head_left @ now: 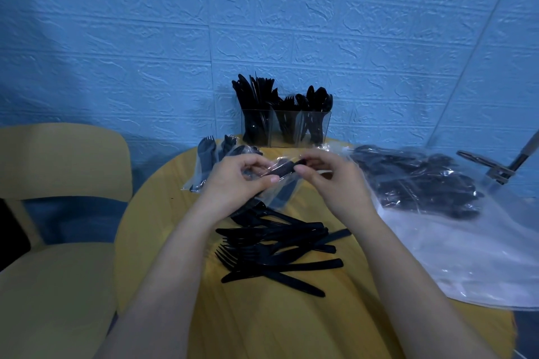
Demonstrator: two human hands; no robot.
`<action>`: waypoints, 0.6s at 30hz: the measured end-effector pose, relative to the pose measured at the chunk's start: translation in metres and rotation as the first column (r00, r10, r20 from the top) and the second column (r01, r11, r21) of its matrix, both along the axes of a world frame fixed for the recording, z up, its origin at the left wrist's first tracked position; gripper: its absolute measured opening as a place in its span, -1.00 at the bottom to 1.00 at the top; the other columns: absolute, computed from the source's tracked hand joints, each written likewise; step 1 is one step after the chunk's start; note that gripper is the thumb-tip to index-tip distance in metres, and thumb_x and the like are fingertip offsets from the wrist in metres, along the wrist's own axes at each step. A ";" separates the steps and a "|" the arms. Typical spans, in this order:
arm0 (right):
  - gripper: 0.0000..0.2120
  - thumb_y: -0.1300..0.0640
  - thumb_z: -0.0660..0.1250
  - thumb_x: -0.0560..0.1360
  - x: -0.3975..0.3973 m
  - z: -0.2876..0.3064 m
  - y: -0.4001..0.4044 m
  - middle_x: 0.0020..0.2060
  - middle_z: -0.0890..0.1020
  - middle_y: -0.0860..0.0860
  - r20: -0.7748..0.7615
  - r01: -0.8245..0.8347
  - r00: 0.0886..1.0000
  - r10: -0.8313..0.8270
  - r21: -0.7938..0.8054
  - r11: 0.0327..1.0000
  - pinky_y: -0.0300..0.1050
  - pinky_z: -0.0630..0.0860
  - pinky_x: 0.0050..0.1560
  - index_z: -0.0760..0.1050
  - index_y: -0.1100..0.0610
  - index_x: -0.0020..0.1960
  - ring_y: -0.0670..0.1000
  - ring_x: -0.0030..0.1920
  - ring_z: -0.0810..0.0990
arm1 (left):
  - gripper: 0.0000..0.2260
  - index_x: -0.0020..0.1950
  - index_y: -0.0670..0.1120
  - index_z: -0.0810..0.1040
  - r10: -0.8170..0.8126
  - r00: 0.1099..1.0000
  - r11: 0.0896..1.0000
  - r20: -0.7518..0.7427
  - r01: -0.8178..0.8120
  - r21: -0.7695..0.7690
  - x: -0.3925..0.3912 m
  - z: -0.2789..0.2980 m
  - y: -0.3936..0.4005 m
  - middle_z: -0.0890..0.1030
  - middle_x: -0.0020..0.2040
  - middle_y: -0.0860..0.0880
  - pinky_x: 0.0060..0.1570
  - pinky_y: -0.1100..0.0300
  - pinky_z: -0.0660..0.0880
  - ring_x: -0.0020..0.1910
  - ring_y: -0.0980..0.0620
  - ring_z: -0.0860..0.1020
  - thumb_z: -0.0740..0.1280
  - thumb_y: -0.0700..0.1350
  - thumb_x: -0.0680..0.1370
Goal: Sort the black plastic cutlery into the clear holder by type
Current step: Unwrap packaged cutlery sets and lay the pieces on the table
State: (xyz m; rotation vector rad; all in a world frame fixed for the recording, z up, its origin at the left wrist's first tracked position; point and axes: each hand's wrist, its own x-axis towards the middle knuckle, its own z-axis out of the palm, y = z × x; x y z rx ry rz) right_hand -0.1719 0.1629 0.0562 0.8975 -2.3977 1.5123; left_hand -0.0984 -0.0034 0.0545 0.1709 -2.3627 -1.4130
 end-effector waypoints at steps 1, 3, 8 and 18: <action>-0.88 0.10 0.42 0.46 -0.001 -0.001 0.000 -0.19 0.59 -0.22 0.019 -0.014 1.000 0.014 0.017 1.000 -0.53 0.39 -0.15 0.56 -0.07 -0.04 -0.25 -0.11 0.55 | -0.83 -0.15 0.17 0.59 0.001 1.000 1.000 0.002 0.000 -0.031 0.000 0.000 -0.001 0.64 -0.17 0.10 -0.12 0.14 0.54 -0.24 0.13 0.60 0.49 -0.10 0.42; -0.88 0.14 0.42 0.46 -0.002 0.000 0.002 -0.19 0.61 -0.19 0.066 -0.066 0.996 0.065 0.009 0.998 -0.50 0.43 -0.11 0.58 -0.04 -0.04 -0.21 -0.11 0.57 | -0.83 -0.15 0.18 0.59 -0.014 1.000 0.998 0.004 0.014 -0.055 0.001 0.000 -0.002 0.64 -0.21 0.14 -0.13 0.17 0.50 -0.26 0.20 0.57 0.50 -0.09 0.41; -0.89 0.23 0.44 0.43 -0.003 0.000 0.004 -0.19 0.65 -0.06 0.220 -0.143 0.961 0.166 -0.118 0.983 -0.32 0.51 -0.09 0.61 0.04 -0.10 -0.15 -0.16 0.59 | -0.81 -0.09 0.22 0.58 -0.042 0.999 0.992 0.022 0.044 -0.116 0.002 0.000 0.000 0.66 -0.13 0.14 -0.12 0.05 0.56 -0.26 0.06 0.59 0.50 -0.01 0.39; -0.95 0.21 0.41 0.47 -0.023 -0.004 0.022 -0.22 0.66 0.00 0.413 0.119 0.910 0.039 -0.350 0.929 -0.27 0.52 -0.20 0.61 0.09 -0.10 -0.09 -0.20 0.59 | -0.88 -0.07 0.04 0.58 0.133 0.988 0.915 -0.073 -0.095 0.391 0.008 0.002 -0.030 0.63 -0.06 0.04 -0.11 0.32 0.58 -0.06 0.09 0.60 0.32 -0.18 0.55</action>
